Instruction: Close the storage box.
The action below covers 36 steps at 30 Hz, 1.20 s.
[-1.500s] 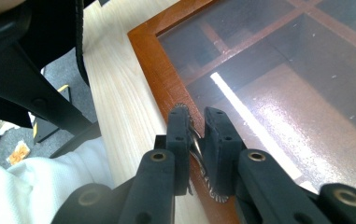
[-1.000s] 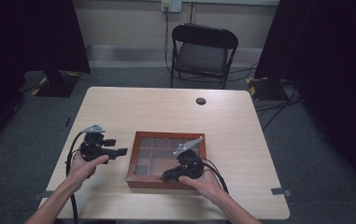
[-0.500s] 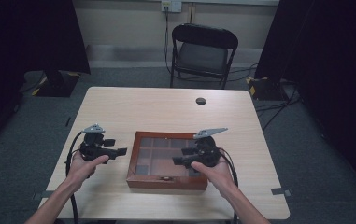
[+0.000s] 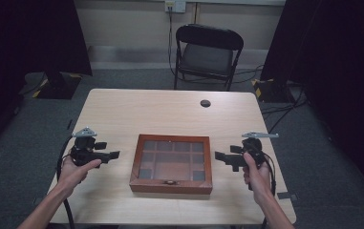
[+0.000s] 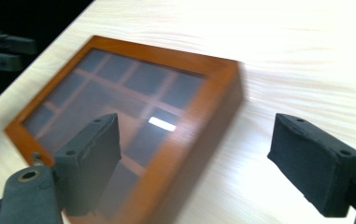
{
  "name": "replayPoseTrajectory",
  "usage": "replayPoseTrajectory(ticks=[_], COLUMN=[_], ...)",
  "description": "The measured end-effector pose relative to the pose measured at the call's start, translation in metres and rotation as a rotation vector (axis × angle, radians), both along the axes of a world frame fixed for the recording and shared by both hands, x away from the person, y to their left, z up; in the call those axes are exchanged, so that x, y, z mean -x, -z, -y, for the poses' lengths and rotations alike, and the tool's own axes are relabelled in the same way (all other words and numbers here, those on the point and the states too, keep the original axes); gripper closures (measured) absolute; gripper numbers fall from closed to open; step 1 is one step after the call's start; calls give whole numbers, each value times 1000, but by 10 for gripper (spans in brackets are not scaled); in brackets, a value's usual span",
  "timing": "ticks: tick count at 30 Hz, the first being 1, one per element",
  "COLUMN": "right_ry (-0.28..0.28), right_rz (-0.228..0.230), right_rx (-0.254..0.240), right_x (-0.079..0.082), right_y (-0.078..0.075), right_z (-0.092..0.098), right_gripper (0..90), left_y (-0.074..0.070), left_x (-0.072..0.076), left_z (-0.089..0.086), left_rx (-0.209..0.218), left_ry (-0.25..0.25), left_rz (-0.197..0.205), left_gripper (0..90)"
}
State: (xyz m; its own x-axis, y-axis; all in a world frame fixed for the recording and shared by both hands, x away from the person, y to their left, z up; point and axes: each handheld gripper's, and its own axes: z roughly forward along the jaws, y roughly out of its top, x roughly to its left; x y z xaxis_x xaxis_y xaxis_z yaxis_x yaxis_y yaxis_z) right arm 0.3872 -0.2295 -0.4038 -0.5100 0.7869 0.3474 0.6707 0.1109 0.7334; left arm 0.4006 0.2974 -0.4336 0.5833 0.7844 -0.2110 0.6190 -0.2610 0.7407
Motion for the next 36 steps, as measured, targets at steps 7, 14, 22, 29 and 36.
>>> replayPoseTrajectory(ticks=[7,14,22,29,36], right_ry=[118,202,239,276,280], right_rz=[-61,-147,-149,40,53], right_rx=[92,214,329,385,382], right_x=[-2,-12,-18,-11,-11], right_y=[21,52,76,96,98], right_z=[37,53,47,34,34], right_gripper=[151,156,145,0,0], left_y=[11,30,52,65,69], left_x=[-3,-12,-14,-10,-9], left_z=[-19,-30,-28,-21,-21], left_rx=[-24,-80,-156,-219,-192], left_ry=[-52,-105,-200,-218,-215], left_rz=[-32,-89,-72,50,75], left_gripper=[206,189,193,143,105])
